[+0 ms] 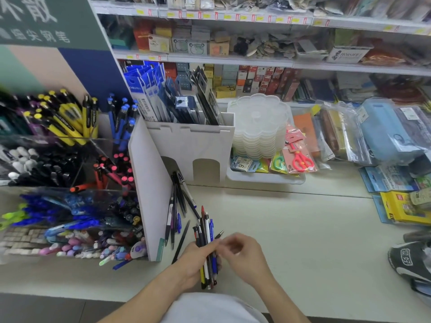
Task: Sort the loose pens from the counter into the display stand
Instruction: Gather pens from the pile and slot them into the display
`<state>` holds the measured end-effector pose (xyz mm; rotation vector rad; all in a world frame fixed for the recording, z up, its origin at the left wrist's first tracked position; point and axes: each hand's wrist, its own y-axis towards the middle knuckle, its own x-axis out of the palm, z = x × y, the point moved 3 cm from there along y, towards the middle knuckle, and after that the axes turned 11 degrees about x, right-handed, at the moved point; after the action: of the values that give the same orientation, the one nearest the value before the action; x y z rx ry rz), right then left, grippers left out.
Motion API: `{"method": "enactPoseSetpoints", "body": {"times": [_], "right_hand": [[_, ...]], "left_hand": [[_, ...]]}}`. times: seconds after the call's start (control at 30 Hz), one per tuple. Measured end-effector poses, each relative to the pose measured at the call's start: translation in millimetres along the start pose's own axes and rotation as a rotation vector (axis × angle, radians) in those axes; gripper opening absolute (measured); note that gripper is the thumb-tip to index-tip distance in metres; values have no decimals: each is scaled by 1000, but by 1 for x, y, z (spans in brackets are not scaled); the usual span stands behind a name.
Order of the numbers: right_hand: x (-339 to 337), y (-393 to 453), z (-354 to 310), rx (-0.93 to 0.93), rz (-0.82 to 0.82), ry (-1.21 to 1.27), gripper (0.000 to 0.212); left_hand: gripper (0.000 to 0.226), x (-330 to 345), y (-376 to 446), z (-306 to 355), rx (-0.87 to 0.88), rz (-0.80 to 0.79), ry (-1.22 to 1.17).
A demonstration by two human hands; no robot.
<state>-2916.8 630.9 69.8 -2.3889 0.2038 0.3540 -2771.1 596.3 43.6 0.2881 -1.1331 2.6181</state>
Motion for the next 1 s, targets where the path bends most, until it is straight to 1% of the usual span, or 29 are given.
{"method": "enactPoseSetpoints", "body": {"times": [0.03, 0.07, 0.1, 0.13, 0.17, 0.2, 0.23, 0.33, 0.4, 0.47, 0.53, 0.57, 0.63, 0.73, 0.8, 0.83, 0.9, 0.93, 0.97, 1.0], "right_hand": [[-6, 4, -3, -33, 88, 34, 20], [-8, 11, -5, -48, 113, 55, 34], [-6, 17, -7, -45, 62, 55, 49], [-1, 23, -7, -32, -30, 40, 62], [6, 28, -8, -17, -124, 8, 70], [14, 33, -7, -16, -192, -29, 72], [19, 35, -6, -26, -222, -56, 69], [23, 35, 4, -53, -180, -6, 59], [23, 31, 8, -58, -173, 51, 47], [24, 27, 9, -61, -176, 16, 33], [26, 22, 9, -76, -176, -20, 25], [27, 19, 7, -95, -175, -32, 23], [26, 14, 5, -124, -185, -10, 22], [21, 8, -1, -108, -193, 161, 25], [18, 4, -7, -109, -156, 269, 31], [17, 3, -9, -105, -133, 318, 36], [15, 1, -18, -85, -132, 406, 59], [13, 0, -23, -76, -160, 441, 70], [10, -1, -27, -70, -201, 460, 76], [7, -3, -33, -74, -257, 473, 75]], "left_hand": [[39, 1, -2, -2, -20, -32, 13], [36, 4, -4, -4, -45, -84, 29], [35, 8, -8, -8, -72, -148, 43], [37, 13, -13, -12, -98, -207, 54], [42, 16, -17, -15, -119, -244, 70], [46, 17, -20, -17, -132, -265, 93], [46, 17, -22, -18, -142, -276, 115], [49, 11, -25, -19, -159, -256, 111], [49, 10, -26, -21, -152, -225, 90], [33, 14, -29, -22, -123, -213, 76], [15, 16, -32, -21, -98, -183, 94], [12, 17, -33, -21, -88, -173, 111], [14, 19, -38, -19, -78, -170, 131], [23, 22, -47, -15, -84, -171, 142], [25, 27, -50, -10, -62, -184, 159], [19, 28, -52, -6, -30, -180, 178], [8, 33, -57, 5, 69, -152, 240], [9, 36, -60, 11, 116, -139, 253], [12, 37, -64, 17, 150, -131, 243], [14, 39, -68, 21, 168, -123, 201]]}}
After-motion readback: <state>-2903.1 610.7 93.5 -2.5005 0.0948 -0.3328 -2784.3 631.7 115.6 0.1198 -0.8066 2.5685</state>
